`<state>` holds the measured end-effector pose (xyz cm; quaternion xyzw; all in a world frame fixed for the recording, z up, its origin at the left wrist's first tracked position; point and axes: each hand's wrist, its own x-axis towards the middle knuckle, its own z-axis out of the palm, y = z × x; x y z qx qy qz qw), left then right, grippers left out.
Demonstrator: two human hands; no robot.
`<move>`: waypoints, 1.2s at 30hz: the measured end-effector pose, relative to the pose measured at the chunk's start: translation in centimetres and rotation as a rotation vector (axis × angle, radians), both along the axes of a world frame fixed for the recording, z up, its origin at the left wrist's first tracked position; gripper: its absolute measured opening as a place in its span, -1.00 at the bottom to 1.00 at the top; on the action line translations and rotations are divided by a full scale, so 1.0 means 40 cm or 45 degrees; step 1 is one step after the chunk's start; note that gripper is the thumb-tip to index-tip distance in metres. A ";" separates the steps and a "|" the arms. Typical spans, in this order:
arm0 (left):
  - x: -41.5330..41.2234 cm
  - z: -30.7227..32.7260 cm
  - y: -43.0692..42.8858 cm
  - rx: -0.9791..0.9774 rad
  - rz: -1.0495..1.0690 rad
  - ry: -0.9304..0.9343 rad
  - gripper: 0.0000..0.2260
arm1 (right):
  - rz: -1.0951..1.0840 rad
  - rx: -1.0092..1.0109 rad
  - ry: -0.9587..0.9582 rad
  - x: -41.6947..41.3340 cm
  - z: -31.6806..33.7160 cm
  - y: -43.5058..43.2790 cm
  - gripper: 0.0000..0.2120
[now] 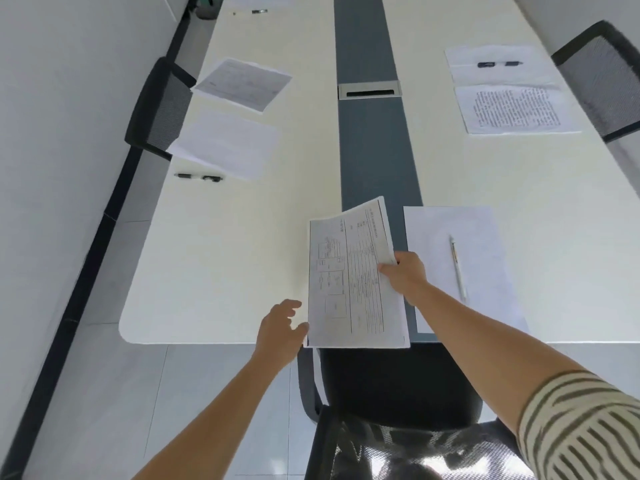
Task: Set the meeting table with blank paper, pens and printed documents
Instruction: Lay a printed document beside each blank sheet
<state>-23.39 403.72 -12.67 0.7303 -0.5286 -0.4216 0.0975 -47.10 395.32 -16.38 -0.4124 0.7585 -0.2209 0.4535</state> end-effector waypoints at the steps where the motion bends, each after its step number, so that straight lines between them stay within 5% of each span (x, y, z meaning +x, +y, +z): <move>1: -0.007 -0.012 0.009 0.001 -0.103 -0.071 -0.62 | 0.047 0.003 0.046 -0.007 -0.003 -0.004 -0.95; 6: -0.066 -0.072 0.013 -0.125 -0.577 -0.403 -0.57 | 0.251 -0.105 0.678 -0.132 -0.009 0.058 -0.62; 9: -0.102 -0.114 -0.001 -0.116 -0.781 -0.523 -0.50 | 0.502 0.104 0.967 -0.236 -0.027 0.120 -0.42; 12: -0.107 -0.150 -0.013 -0.094 -0.869 -0.628 -0.43 | 0.653 0.319 0.971 -0.276 -0.063 0.172 -0.31; 36: -0.139 -0.185 -0.070 -0.130 -0.833 -0.642 -0.42 | 0.606 0.278 0.930 -0.271 -0.084 0.175 -0.33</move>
